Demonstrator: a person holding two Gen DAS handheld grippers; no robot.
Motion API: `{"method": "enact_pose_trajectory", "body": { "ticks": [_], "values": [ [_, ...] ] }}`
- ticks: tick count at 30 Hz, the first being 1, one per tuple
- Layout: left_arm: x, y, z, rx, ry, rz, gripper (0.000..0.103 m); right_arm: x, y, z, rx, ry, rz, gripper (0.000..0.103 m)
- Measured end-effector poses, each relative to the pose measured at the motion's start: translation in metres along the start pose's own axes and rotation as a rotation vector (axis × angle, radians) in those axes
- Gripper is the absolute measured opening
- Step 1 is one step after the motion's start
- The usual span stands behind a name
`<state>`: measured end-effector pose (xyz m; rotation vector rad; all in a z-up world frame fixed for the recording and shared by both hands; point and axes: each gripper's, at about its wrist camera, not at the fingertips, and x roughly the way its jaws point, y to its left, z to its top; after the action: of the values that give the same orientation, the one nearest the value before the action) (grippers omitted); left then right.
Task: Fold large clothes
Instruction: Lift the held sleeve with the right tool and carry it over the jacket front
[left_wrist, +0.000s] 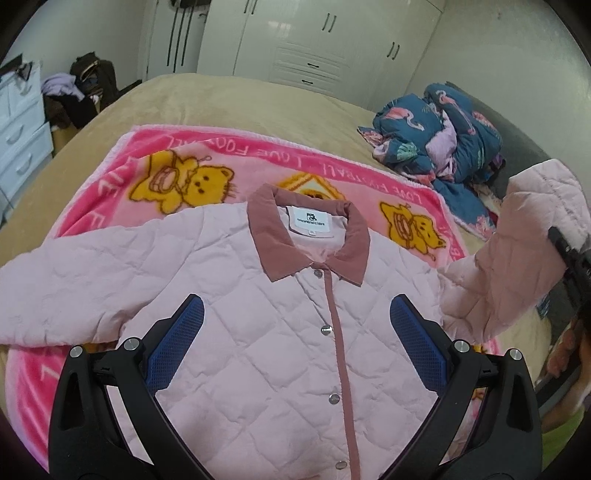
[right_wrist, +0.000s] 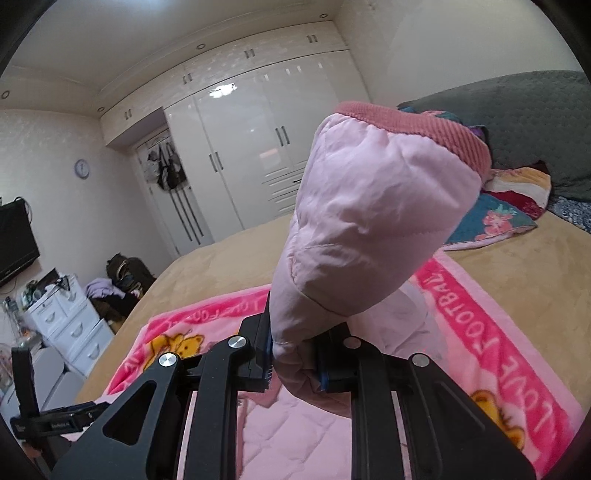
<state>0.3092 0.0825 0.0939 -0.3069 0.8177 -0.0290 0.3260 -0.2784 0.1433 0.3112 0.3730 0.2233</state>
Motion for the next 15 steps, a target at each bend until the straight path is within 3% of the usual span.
{"method": "enact_pose_trajectory", "body": {
  "ticks": [15],
  "values": [
    [-0.01,0.039,0.001,-0.098,-0.005,-0.032,0.095,0.037,0.086,-0.04,-0.111,0.073,0.085,0.017]
  ]
}}
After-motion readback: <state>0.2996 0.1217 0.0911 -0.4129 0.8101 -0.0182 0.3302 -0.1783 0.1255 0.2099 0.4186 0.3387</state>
